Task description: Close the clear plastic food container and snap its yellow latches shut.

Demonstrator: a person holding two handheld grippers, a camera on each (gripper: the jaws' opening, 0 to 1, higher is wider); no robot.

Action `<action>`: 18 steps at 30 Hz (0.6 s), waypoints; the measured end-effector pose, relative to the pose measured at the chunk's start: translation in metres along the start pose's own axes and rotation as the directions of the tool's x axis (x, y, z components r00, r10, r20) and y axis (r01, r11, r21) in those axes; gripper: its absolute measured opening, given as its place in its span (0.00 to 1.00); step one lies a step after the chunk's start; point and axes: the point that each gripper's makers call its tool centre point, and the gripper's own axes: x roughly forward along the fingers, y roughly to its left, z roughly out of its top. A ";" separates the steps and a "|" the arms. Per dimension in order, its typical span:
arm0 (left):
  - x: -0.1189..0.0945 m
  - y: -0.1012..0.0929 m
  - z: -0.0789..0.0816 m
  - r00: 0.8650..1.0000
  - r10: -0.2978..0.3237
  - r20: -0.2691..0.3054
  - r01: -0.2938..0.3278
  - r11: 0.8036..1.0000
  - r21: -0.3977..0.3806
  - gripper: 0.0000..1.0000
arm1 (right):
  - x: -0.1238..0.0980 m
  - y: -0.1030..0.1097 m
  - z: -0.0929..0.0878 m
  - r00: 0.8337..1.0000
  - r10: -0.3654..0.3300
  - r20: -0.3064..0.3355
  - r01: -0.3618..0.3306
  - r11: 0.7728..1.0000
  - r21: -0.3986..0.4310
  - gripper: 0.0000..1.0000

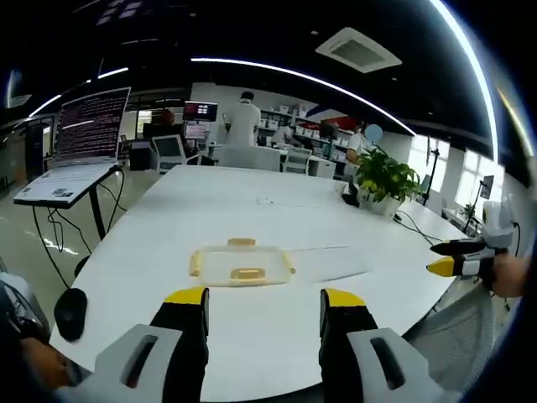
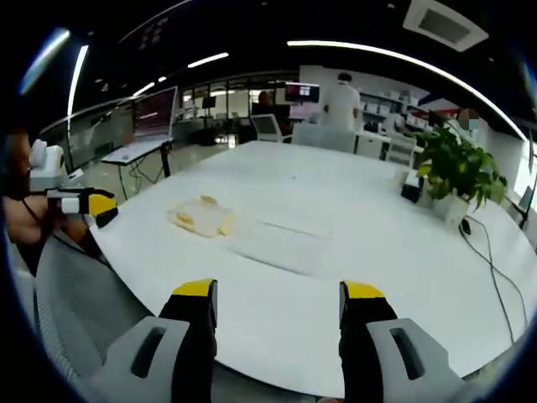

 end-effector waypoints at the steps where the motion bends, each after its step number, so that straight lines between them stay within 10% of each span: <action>1: 0.000 0.000 0.000 1.000 -0.001 -0.001 0.001 1.000 0.000 0.48 | 0.000 0.000 0.000 1.000 0.000 0.001 0.000 1.000 0.001 0.56; 18: 0.000 0.000 -0.002 1.000 -0.001 -0.017 0.001 1.000 0.004 0.47 | -0.001 0.002 0.000 1.000 0.004 -0.003 -0.004 1.000 -0.005 0.55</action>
